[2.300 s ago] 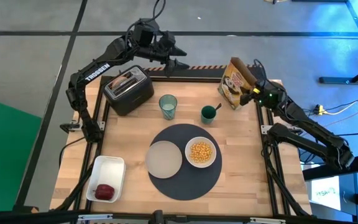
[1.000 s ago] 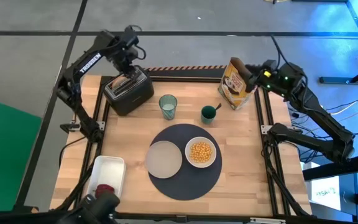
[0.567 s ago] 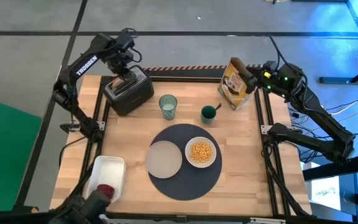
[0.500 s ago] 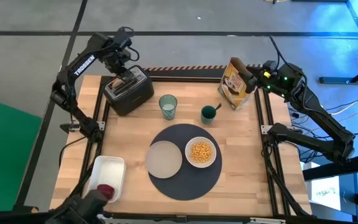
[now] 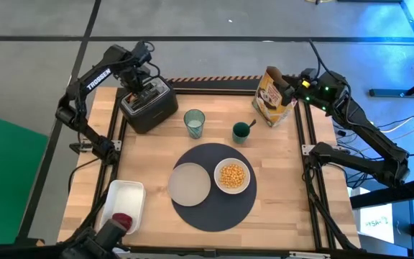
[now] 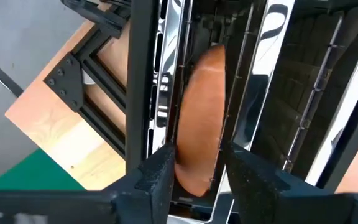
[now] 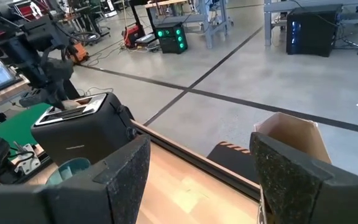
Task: Arrange a breakfast setting
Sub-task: Put the sliced bagel from the toaster on the gray plate
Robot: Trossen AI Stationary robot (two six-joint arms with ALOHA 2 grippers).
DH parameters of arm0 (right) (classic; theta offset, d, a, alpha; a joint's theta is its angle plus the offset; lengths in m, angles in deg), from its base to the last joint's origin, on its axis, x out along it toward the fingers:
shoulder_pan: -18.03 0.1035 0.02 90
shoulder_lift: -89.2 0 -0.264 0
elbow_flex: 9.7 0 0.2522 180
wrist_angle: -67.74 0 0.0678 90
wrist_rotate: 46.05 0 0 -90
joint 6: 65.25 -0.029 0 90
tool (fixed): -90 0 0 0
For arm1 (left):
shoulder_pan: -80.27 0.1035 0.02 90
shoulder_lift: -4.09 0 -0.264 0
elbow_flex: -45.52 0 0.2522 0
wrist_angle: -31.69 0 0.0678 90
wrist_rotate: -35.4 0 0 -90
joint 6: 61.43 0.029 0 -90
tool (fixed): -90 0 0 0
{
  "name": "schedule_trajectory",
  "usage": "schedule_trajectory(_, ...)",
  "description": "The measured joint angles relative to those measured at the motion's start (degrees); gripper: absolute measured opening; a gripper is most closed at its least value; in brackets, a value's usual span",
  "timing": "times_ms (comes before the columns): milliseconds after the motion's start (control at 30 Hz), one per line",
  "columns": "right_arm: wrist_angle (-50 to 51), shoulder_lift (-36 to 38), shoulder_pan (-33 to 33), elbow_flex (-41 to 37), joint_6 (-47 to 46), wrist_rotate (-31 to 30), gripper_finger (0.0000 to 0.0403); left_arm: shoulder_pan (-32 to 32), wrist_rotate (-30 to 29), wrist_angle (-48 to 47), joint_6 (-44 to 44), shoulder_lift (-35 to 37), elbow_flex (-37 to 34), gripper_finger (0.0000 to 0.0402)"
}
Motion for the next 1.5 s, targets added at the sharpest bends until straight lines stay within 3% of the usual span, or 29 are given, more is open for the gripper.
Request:
schedule_trajectory(333,-0.5,0.0,0.0,0.0,-1.5,0.5,0.0264,0.0,-1.7,1.4,-0.7,-0.1,1.9,0.0015)
schedule_trajectory(600,-0.6,0.0,0.0,0.0,-1.5,0.5,0.0264,-2.7,-0.5,-1.6,-4.2,5.8,8.3,0.0023)
schedule_trajectory(667,-0.6,0.0,0.0,0.0,-1.7,0.5,0.0264,-3.9,3.6,-1.8,-4.1,8.7,9.6,0.0017)
schedule_trajectory(800,-0.7,0.0,0.0,0.0,-1.8,1.0,0.0264,-7.7,21.5,-0.1,-3.8,14.4,8.9,0.0012)
schedule_trajectory(867,-0.9,0.0,0.0,0.0,-1.9,1.3,0.0264,-10.9,29.2,0.6,-4.2,16.7,7.3,0.0012)
schedule_trajectory(933,-1.7,0.0,0.0,0.0,-2.0,2.3,0.0264,-15.0,32.1,2.3,-5.3,18.5,4.9,0.0012)
schedule_trajectory(1100,-8.5,0.0,0.0,0.0,-4.5,8.1,0.0264,-29.4,32.0,10.8,-14.2,20.5,-5.8,0.0012)
schedule_trajectory(1267,-13.7,0.0,0.0,0.0,-5.3,12.5,0.0264,-42.8,32.4,31.2,-24.9,19.6,-20.2,0.0012)
schedule_trajectory(1500,-14.0,0.0,0.0,0.0,-5.8,13.6,0.0264,-52.5,31.1,48.2,-37.2,13.9,-33.7,0.0012)
